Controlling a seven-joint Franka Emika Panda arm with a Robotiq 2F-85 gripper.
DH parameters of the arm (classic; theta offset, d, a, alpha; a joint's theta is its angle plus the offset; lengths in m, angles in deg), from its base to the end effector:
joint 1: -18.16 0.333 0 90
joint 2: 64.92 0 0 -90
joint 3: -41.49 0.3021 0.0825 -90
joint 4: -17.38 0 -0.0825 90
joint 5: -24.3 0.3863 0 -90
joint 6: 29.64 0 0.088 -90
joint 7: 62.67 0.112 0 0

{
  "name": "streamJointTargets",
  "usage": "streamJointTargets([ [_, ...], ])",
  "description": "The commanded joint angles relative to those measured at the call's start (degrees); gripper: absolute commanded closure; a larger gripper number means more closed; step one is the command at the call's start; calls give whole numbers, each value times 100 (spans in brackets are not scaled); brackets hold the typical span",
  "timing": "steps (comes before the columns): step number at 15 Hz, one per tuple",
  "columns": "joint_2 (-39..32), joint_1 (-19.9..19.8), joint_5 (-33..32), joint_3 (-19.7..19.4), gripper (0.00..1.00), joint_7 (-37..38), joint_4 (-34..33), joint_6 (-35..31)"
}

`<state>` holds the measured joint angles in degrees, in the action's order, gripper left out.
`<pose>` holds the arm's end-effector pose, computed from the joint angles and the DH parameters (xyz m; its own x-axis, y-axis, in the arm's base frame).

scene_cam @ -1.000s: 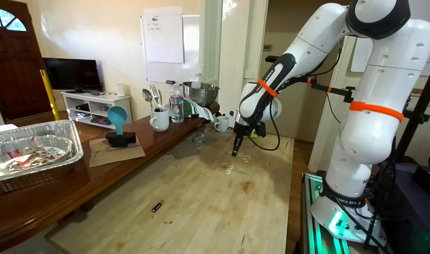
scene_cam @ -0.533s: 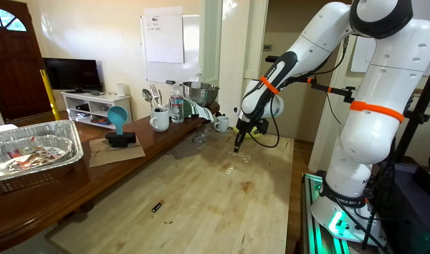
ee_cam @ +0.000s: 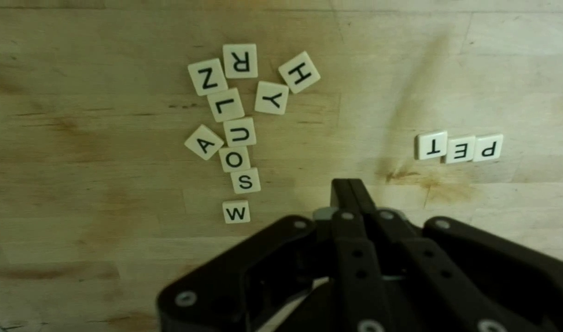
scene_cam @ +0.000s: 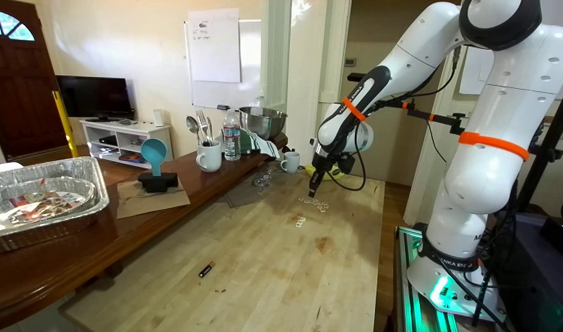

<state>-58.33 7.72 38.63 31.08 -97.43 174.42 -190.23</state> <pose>0.3841 -0.1561 0.2508 0.9781 0.0100 0.2081 0.0162 -0.9995 -0.0281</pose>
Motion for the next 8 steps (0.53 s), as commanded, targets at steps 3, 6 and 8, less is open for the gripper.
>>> streamJointTargets([
  [3,158,77,57,91,100,69,57,363],
  [6,201,355,-5,3,74,177,57,495],
  [8,220,462,-31,44,67,259,56,603],
])
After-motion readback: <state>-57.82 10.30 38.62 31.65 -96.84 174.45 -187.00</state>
